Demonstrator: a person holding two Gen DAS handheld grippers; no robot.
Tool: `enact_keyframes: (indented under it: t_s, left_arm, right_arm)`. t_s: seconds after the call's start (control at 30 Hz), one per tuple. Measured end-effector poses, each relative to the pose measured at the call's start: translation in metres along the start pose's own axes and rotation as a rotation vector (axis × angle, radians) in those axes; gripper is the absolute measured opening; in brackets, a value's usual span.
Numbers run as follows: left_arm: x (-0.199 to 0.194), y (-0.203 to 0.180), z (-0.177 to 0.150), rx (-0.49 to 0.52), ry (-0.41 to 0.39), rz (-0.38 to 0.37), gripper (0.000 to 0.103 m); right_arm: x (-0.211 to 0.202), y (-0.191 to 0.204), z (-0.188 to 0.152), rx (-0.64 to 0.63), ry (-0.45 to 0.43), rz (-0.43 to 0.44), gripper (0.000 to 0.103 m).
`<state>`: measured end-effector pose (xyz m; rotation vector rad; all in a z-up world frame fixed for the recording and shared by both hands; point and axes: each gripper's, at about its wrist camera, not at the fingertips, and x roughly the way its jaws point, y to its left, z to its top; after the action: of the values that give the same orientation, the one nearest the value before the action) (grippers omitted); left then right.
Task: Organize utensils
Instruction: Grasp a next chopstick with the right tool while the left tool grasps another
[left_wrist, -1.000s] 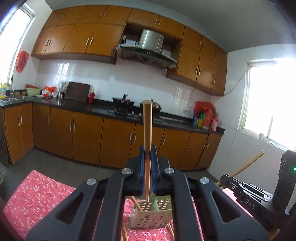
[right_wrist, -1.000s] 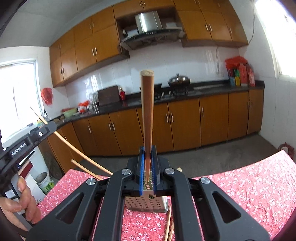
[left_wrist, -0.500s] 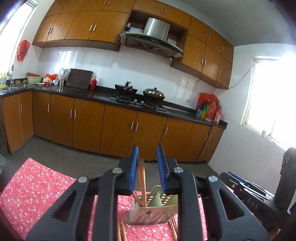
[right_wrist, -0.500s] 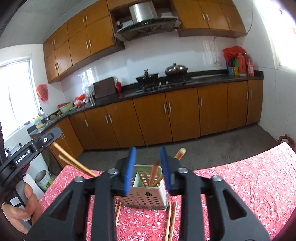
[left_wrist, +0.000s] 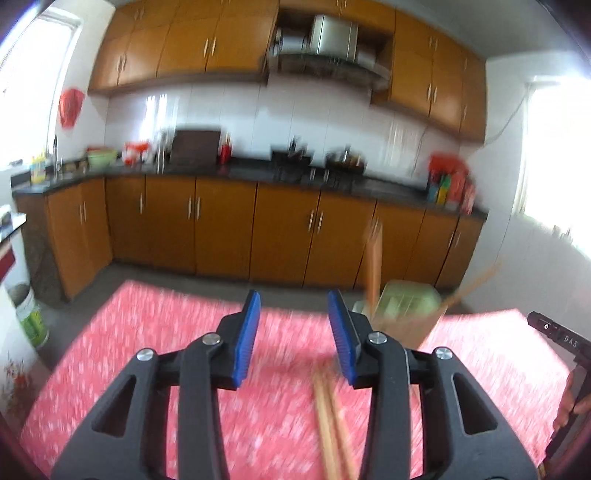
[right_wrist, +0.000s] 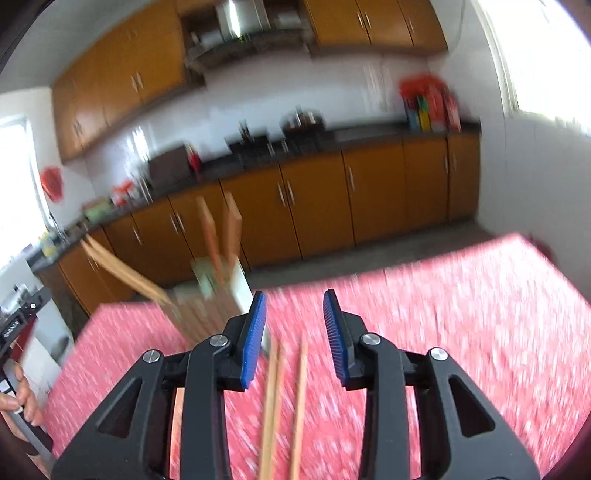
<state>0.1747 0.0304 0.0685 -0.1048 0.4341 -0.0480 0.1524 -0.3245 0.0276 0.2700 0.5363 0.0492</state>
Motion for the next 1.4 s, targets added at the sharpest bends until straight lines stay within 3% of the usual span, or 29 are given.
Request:
enact_keyframes:
  t_s: [0.17,0.37,0.43,0.53,0.73,0.93,1.17,1.4]
  left_arm:
    - [0.030,0.018,-0.059,-0.011,0.198,-0.016,0.038]
    - [0.044,0.015,-0.101,-0.023,0.326,-0.092,0.038]
    - [0.046,0.010,-0.108,-0.014,0.344,-0.106,0.038]
    - [0.049,0.001,-0.117,0.006,0.374,-0.130,0.033]
    - [0.066,-0.024,-0.134,0.061,0.444,-0.147,0.018]
    - [0.080,-0.032,-0.146,0.097,0.484,-0.132,0.015]
    - [0.084,-0.033,-0.149,0.153,0.472,-0.063,0.009]
    - [0.099,0.009,-0.136,0.098,0.465,0.050,0.008]
  right_arm:
    - [0.047,-0.007,-0.071,0.012,0.228,0.015,0.027]
    - [0.076,0.004,-0.114,-0.020,0.354,0.031,0.026]
    - [0.080,0.008,-0.120,-0.042,0.363,0.014,0.023]
    - [0.084,0.007,-0.120,-0.062,0.364,-0.020,0.008]
    - [0.089,-0.013,-0.113,-0.001,0.348,-0.062,0.008]
    - [0.089,-0.013,-0.116,-0.017,0.343,-0.061,0.008]
    - [0.089,-0.013,-0.116,-0.023,0.344,-0.058,0.008]
    - [0.091,-0.010,-0.117,-0.060,0.337,-0.065,0.008]
